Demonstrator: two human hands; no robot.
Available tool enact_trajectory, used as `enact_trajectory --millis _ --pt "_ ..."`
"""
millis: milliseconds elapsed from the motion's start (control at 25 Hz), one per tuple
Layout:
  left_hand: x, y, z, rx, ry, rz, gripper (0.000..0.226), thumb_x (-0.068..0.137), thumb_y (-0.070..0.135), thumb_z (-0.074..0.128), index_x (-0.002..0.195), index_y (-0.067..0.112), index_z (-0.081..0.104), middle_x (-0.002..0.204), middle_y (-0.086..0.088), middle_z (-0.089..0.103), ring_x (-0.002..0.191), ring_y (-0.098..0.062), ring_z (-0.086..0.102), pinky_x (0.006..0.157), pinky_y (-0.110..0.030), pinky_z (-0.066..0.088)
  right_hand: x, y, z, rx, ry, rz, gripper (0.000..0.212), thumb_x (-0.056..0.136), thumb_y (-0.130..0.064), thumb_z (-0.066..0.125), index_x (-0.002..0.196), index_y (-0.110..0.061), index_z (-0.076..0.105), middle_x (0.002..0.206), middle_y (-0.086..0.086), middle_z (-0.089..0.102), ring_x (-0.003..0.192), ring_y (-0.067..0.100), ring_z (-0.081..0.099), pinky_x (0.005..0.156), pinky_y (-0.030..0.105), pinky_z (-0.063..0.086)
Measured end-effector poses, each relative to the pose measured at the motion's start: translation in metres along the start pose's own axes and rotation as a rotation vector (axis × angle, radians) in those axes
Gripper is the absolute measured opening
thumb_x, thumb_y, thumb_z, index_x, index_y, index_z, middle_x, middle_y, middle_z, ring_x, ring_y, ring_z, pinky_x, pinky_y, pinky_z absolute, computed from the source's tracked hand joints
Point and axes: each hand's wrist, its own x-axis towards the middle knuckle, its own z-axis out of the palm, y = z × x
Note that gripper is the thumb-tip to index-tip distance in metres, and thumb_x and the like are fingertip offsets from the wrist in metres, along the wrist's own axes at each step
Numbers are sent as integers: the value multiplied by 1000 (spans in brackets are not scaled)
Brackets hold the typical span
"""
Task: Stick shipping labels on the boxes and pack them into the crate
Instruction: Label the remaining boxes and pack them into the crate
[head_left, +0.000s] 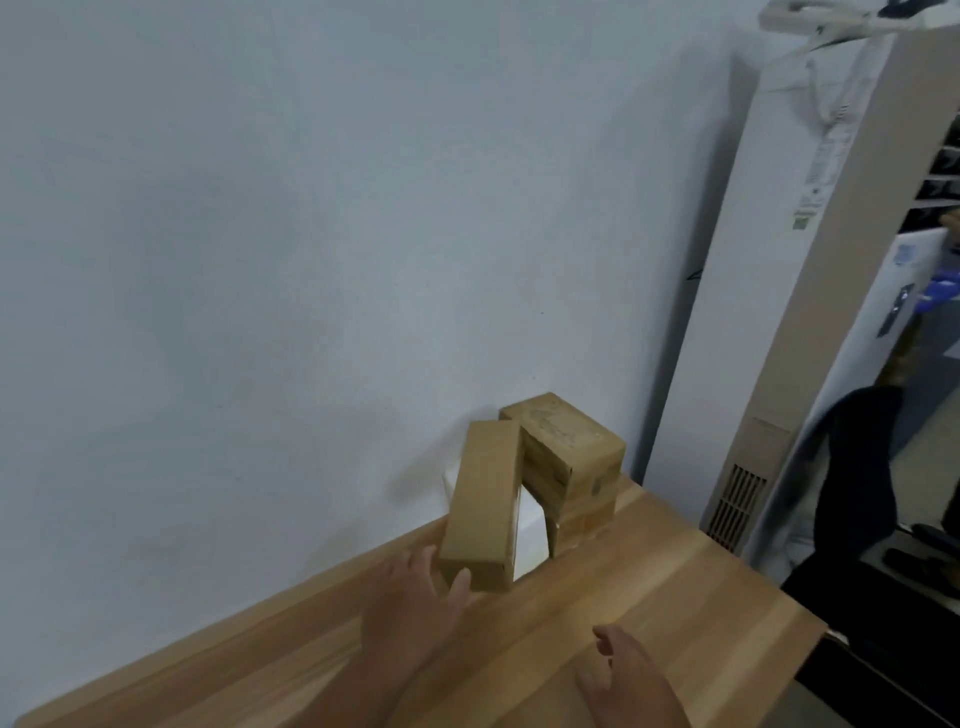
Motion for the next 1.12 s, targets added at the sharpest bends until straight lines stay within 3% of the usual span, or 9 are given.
enact_trajectory --millis 240,560,880,1000,1120 --pt "71 37 27 91 8 -40 90 80 84 41 154 33 30 144 6 40 131 -17 42 110 -39 41 105 -34 -5 117 -92 -23 51 90 -39 62 138 -28 50 131 -7 58 116 12 56 100 32 47" --pt "144 80 81 195 20 -220 108 70 91 50 154 44 2 166 5 7 152 -27 16 122 -48 22 225 -62 14 239 -260 -179 51 96 -35 63 143 -25 45 132 -7 54 113 12 55 94 31 51" --pt "164 88 101 195 31 -230 92 80 74 59 155 44 14 159 2 16 141 -22 27 113 -39 40 257 -53 18 270 -314 -222 47 98 -32 58 143 -28 45 136 -10 51 116 8 53 93 29 48" --pt "159 94 89 119 128 -225 90 78 75 58 154 46 20 155 4 22 137 -19 29 107 -35 46 257 -48 18 280 -284 -255 44 98 -30 59 141 -24 49 134 -8 55 111 8 56 90 28 48" --pt "150 95 63 -42 287 -216 92 71 81 58 151 52 24 144 12 29 130 -13 35 90 -26 48 254 -56 16 443 -355 -144 36 102 -36 54 134 -22 56 131 -3 60 109 8 59 92 32 51"
